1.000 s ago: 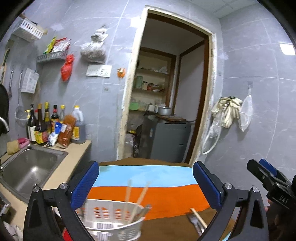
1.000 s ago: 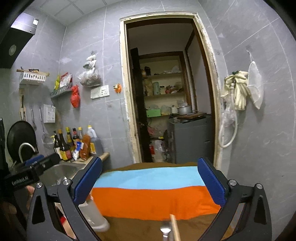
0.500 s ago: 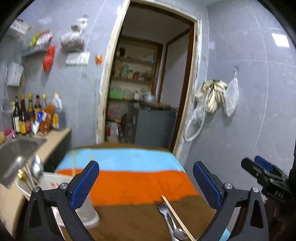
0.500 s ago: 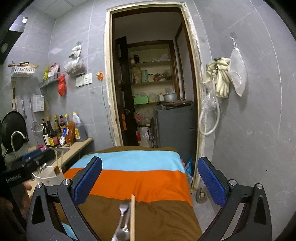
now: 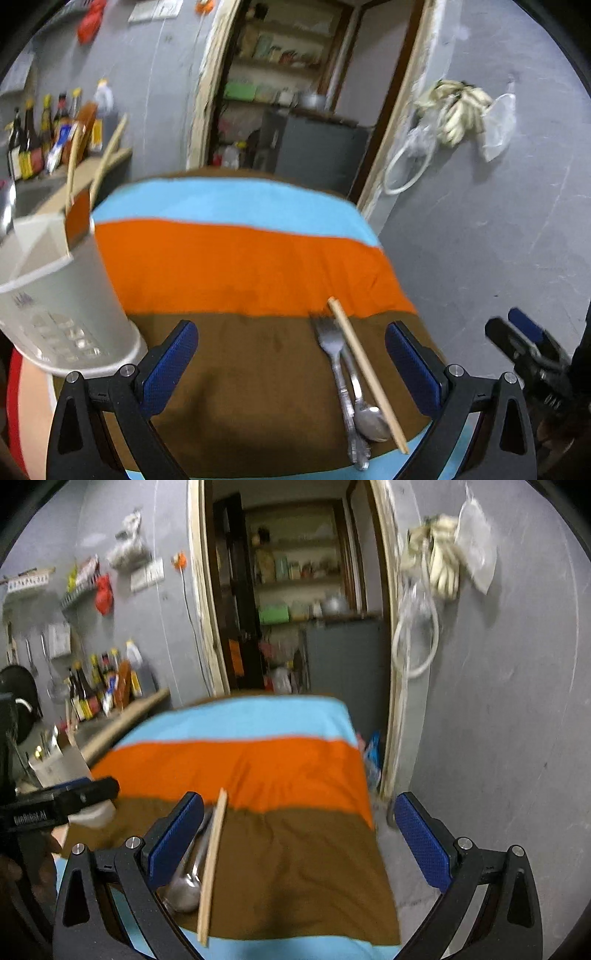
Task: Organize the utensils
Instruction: 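Move both open tools back down to the remaining utensils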
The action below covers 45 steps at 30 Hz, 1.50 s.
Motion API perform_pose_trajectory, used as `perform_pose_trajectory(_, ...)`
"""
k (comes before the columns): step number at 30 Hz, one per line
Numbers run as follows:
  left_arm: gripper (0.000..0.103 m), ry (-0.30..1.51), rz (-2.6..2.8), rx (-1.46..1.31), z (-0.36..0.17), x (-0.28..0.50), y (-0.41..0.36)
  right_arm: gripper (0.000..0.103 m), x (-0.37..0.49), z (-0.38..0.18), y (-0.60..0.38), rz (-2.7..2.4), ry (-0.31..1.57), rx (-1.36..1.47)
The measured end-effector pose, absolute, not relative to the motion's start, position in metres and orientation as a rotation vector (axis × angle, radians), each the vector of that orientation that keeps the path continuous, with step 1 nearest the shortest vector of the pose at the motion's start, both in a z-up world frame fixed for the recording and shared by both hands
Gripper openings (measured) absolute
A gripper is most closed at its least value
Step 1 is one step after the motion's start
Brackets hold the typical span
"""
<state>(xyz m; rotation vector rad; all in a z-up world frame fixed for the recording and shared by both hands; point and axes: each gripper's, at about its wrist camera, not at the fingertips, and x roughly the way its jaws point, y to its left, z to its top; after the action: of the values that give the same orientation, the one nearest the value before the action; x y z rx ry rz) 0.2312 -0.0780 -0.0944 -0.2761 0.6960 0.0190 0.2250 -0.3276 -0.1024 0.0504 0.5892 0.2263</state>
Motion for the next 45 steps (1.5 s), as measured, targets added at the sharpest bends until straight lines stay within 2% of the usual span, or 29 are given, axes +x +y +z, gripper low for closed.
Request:
perform_pose_trajectory(7,0.102,0.753,0.070,-0.308,-0.121,0.242,-0.070,0.101,0.246,-0.143,-0.308,0.285,0.704,0.024)
perform_pose_trajectory(18,0.102,0.801,0.076,-0.311,-0.139,0.256,-0.072,0.101,0.258,-0.173,-0.274,0.341,0.812,-0.054)
perform_pose_trajectory(45,0.102,0.842,0.021,-0.347,-0.151,0.277,-0.073,0.101,0.274,-0.185,-0.251,0.306,0.889,-0.171)
